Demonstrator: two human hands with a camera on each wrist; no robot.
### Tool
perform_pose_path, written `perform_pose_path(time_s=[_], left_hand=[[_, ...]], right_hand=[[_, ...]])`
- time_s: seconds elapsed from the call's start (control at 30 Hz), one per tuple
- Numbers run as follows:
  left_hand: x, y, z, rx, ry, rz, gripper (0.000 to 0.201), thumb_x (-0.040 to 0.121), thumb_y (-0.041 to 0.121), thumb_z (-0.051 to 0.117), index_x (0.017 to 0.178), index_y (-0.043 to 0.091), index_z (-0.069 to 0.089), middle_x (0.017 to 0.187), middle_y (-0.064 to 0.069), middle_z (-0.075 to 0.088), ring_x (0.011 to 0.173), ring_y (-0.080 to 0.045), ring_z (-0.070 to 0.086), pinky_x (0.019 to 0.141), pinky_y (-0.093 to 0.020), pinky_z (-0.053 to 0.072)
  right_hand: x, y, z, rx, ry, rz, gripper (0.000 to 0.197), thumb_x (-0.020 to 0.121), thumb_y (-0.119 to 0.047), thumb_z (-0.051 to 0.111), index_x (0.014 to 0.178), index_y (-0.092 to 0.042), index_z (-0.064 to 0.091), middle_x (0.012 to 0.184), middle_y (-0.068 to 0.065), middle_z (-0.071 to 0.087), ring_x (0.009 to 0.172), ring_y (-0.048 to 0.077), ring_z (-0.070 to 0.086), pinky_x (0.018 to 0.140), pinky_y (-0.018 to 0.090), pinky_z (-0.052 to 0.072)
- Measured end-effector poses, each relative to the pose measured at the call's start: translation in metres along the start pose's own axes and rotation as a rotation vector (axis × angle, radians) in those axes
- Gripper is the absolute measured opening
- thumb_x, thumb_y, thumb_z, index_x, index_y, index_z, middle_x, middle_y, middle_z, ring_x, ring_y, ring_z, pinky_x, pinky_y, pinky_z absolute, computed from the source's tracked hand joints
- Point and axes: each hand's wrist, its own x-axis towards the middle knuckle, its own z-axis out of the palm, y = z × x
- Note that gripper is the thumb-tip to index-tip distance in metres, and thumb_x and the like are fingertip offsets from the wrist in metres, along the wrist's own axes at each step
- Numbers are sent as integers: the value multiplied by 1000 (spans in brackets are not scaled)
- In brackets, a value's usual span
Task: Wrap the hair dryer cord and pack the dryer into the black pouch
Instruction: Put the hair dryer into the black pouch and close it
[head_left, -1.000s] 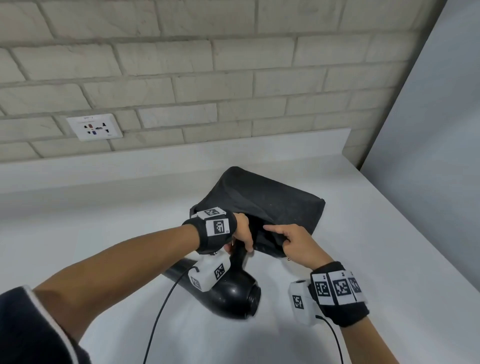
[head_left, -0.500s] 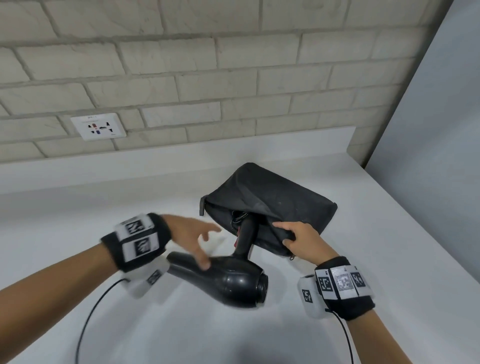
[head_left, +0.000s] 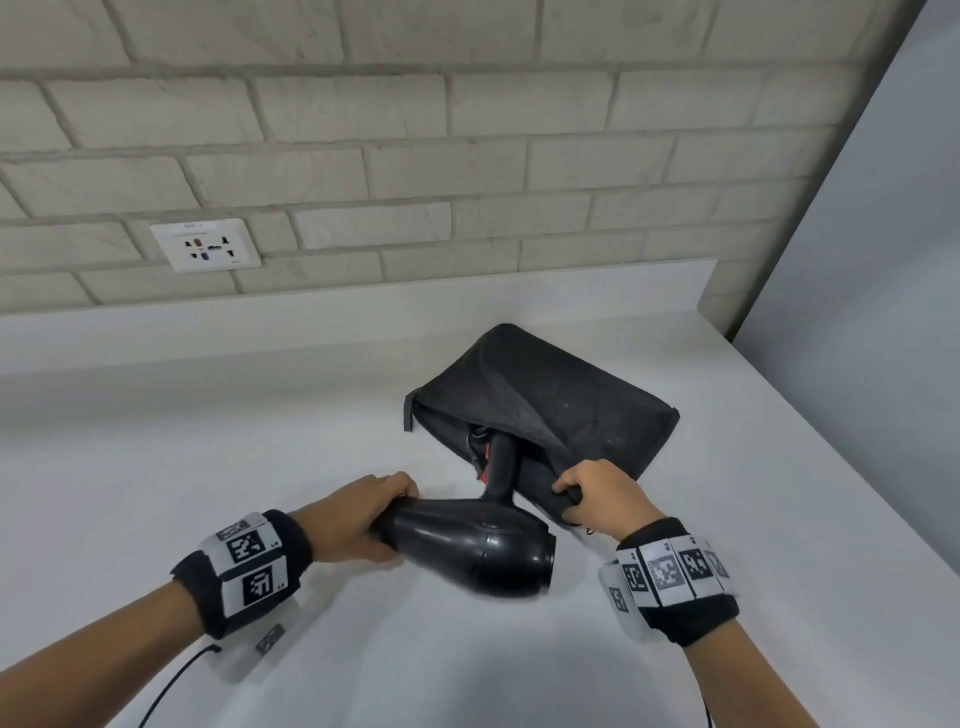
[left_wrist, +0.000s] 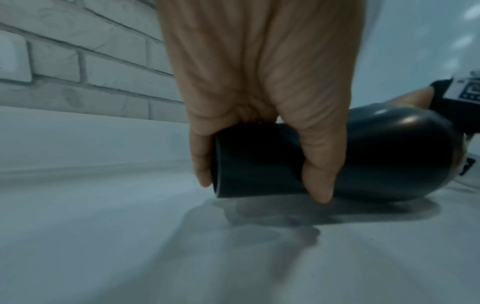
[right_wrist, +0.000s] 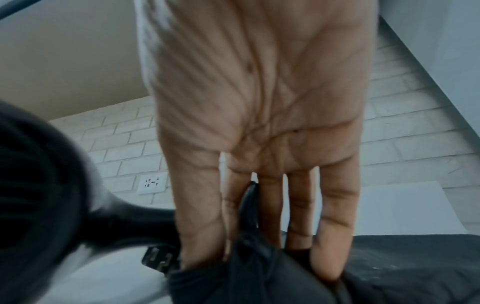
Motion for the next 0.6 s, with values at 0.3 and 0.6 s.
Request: perform_pose_path(time_s=[0.3,0.6], left_hand=[[13,6,11,-49,237,-128,52,70,39,73,110,23,43,91,7,56,77,-9,51,63,-12,35],[36,49,34,20,427,-215,53,74,41,69,116,21,44,106,4,62,89,-19,57,67,-27,37]], right_hand=[[-12,12,1,116,126,-71,73,76,-8,65,141,-23,36,121,7,63,111,26,58,93,36,48],[-17,-3,-3,277,328,-219,74,79,14,45,144,-19,31,157,-3,16,136,21,36,106,25,32]])
